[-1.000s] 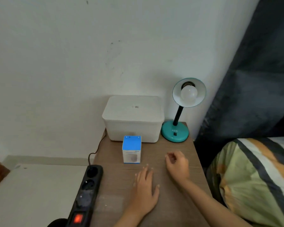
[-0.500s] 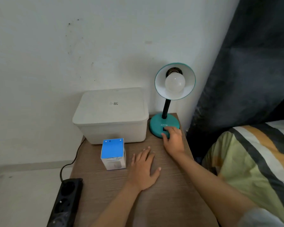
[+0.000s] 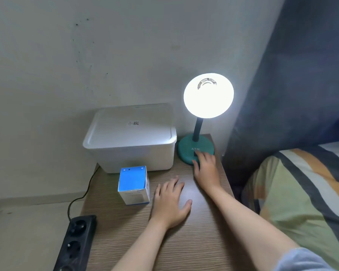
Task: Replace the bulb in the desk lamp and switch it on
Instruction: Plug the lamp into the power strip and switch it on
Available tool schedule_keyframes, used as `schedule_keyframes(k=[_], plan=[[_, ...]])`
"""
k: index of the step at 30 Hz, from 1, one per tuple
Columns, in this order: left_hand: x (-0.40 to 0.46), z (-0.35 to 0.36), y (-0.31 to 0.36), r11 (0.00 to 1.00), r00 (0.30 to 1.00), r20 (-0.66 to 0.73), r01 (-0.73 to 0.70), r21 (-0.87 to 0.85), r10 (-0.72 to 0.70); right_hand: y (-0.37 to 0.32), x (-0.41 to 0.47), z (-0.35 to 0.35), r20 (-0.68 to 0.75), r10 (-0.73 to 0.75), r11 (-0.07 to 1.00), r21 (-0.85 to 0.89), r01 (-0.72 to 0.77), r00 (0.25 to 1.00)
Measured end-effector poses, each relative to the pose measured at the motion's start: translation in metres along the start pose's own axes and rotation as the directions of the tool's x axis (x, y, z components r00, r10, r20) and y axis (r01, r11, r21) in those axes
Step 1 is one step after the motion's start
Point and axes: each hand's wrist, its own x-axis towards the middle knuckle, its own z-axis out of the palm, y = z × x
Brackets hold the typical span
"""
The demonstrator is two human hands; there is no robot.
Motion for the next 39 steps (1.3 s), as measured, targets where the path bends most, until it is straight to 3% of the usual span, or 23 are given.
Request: schedule_keyframes(k=[16, 39], plan=[[0.0026, 0.0006, -0.0009, 1.0, 1.0, 0.02, 0.007, 0.004, -0.007, -0.0006, 0.0013, 0.004, -0.034, -0.034, 0.997, -0.073, 0.031, 0.999], [0.0026, -0.0008, -0.0002, 1.0, 0.999, 0.037, 0.008, 0.012, -0.009, -0.0032, 0.0015, 0.0027, 0.024, -0.024, 0.986, -0.165, 0.028, 0.999]])
